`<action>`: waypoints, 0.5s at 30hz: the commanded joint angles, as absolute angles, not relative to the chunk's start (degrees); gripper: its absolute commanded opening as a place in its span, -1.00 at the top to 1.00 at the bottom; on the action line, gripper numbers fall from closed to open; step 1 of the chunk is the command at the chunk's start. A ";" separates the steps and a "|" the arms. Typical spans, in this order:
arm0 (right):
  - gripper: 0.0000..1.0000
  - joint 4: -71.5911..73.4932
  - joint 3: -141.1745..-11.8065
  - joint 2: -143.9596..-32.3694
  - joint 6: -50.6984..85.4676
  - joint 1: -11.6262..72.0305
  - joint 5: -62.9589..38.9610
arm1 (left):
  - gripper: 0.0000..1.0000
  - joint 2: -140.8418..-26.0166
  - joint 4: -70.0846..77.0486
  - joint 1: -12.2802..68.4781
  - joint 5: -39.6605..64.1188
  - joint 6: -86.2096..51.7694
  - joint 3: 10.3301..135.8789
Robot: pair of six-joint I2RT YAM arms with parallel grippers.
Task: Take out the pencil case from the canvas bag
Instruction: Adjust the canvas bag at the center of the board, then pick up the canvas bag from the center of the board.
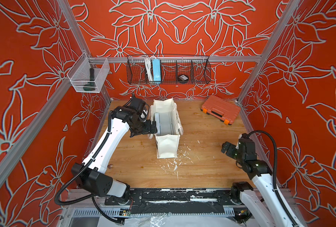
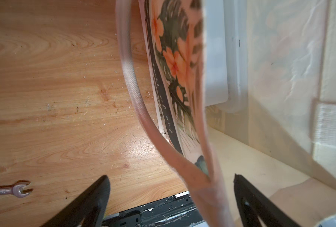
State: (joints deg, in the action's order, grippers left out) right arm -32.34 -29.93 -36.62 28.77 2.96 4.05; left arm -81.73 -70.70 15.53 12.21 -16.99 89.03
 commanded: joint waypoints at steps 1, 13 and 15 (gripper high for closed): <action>-0.97 -33.40 -29.18 -36.24 29.12 2.98 4.13 | -0.96 -79.74 -68.55 15.64 13.19 -18.97 87.32; -0.96 -33.57 -29.09 -35.84 29.19 2.93 4.13 | -0.82 -81.84 -67.32 15.64 13.65 -17.83 87.37; -0.97 -33.57 -29.09 -35.86 29.24 2.97 4.09 | -0.75 -81.35 -67.17 15.64 14.05 -17.83 86.86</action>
